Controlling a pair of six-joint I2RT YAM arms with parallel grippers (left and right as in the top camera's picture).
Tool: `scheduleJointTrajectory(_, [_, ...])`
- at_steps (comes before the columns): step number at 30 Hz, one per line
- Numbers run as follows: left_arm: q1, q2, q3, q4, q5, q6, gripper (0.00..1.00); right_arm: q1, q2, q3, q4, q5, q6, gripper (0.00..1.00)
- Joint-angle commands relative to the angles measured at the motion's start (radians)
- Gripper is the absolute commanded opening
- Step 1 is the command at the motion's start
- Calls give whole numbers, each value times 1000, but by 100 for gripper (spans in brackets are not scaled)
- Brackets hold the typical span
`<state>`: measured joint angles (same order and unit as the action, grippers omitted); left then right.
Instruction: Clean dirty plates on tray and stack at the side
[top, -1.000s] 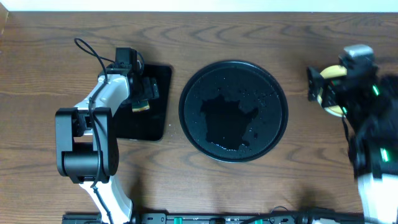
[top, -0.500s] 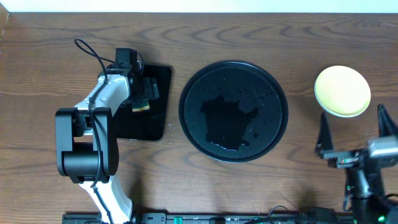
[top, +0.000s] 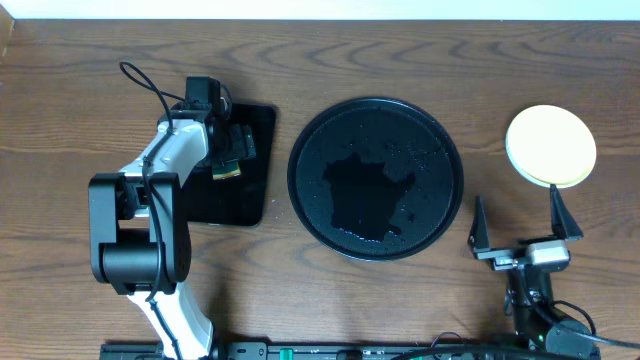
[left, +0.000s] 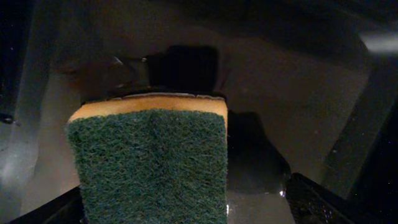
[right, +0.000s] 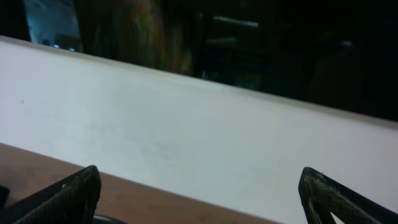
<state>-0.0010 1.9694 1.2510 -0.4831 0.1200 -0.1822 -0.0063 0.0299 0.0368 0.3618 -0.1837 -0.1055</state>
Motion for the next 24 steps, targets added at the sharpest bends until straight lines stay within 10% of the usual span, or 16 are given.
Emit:
scheduleJointTrajectory(1, [0,23,-8,-6,-5,6,88,13,-25,-32,-86,49,39,99])
scheduleJointTrajectory(9, [0,23,-8,-6,-5,6,88,13,-25,-32,-422,144,44,99])
scheduleJointTrajectory(24, [0,23,-8,-6,-5,6,88,13,-25,-32,-436,176,56,99])
